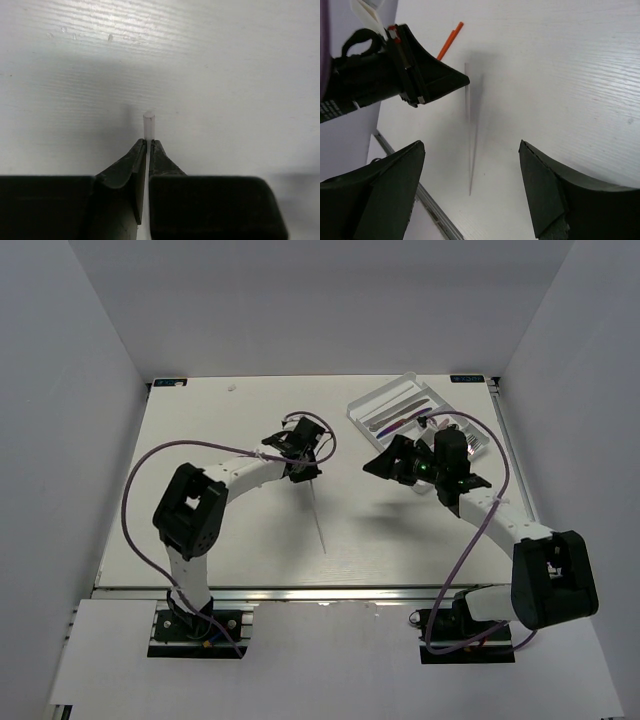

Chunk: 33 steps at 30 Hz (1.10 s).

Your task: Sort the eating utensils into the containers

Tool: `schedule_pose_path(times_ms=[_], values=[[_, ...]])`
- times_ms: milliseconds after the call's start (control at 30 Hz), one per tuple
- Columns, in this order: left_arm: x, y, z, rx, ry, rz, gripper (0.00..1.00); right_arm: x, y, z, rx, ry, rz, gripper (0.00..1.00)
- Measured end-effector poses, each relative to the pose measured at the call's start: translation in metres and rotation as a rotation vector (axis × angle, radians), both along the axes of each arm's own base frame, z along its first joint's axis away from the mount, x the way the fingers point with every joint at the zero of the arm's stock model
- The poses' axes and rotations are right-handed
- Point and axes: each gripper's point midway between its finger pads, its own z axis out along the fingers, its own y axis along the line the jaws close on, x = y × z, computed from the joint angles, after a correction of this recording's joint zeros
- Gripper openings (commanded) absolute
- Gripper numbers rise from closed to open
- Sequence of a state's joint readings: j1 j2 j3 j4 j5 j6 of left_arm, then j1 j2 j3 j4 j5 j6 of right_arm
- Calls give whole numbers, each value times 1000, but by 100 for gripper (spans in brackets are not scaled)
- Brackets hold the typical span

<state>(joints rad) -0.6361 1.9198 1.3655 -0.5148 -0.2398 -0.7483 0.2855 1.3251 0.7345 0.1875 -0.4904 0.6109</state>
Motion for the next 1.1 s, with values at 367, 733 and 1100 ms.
schedule_pose_path(times_ms=[367, 733, 1100], values=[[4, -12, 105, -246, -210, 45, 0, -33, 75, -10, -15, -46, 260, 77], [0, -25, 114, -314, -205, 4, 0, 9, 98, -25, -207, -225, 244, 76], [-6, 35, 110, -49, -219, 128, 98, 78, 79, -47, -494, -206, 133, 71]])
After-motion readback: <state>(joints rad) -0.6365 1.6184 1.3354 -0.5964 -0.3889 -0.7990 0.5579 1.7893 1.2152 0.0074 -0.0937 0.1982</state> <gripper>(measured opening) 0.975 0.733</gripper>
